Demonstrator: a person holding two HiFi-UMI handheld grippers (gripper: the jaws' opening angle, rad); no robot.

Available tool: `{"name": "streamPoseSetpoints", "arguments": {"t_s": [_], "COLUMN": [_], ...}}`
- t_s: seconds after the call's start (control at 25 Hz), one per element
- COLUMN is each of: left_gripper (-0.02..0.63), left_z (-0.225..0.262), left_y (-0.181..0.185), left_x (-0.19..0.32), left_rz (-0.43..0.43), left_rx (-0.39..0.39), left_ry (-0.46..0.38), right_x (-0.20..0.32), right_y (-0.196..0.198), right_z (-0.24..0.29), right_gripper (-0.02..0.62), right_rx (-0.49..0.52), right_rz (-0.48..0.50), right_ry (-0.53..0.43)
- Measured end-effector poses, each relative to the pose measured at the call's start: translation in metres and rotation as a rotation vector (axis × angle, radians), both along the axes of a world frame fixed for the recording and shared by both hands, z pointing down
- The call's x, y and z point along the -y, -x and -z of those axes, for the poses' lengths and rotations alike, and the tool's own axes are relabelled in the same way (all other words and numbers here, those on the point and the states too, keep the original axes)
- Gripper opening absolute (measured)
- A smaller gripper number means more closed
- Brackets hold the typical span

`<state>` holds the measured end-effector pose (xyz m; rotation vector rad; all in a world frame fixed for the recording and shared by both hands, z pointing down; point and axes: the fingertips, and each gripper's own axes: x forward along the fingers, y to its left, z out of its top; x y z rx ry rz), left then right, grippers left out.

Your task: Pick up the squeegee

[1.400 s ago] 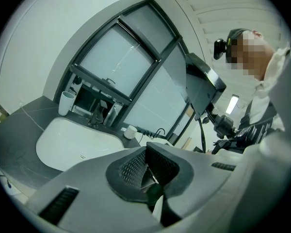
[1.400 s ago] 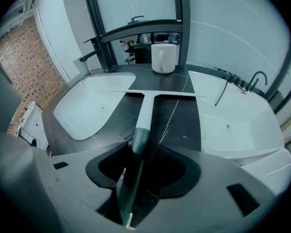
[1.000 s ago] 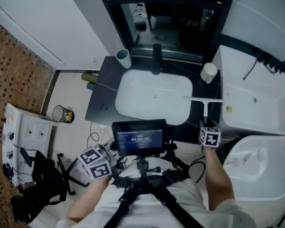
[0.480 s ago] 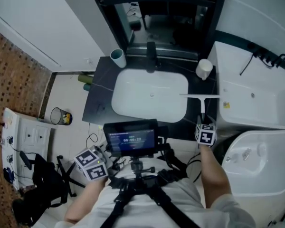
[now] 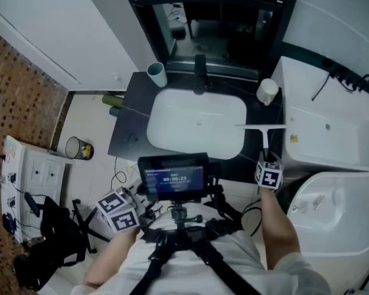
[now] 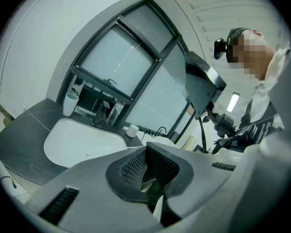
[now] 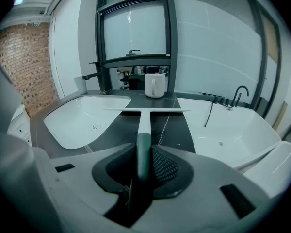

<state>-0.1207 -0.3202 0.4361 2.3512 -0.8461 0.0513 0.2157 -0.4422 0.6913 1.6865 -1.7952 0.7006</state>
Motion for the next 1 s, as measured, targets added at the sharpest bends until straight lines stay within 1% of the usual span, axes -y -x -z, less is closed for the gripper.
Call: {"name": "streamPoseSetpoints", "arguments": {"t_s": [0.32, 0.56, 0.68, 0.84, 1.0], "left_gripper": [-0.006, -0.006, -0.006, -0.006, -0.006], "left_z": [0.004, 0.005, 0.006, 0.006, 0.006], "left_y": [0.007, 0.006, 0.005, 0.005, 0.006], "left_x": [0.006, 0.006, 0.005, 0.004, 0.001], "left_rz": [0.036, 0.039, 0.044, 0.050, 0.051], "left_rx": [-0.044, -0.055, -0.060, -0.067, -0.076], "left_ry": [-0.008, -0.016, -0.018, -0.023, -0.029], "right_x": [0.001, 0.004, 0.004, 0.000, -0.003], "right_y": [0.000, -0.001, 0.000, -0.005, -0.007], "right_z": [0.012, 0.020, 0.019, 0.022, 0.022], "right_gripper": [0.086, 0.086, 0.086, 0.086, 0.086], "right_rx": [0.007, 0.006, 0.025, -0.013, -0.014], "right_rz": [0.018, 0.020, 0.024, 0.019, 0.012], "right_ry": [-0.012, -0.029, -0.024, -0.012, -0.005]}}
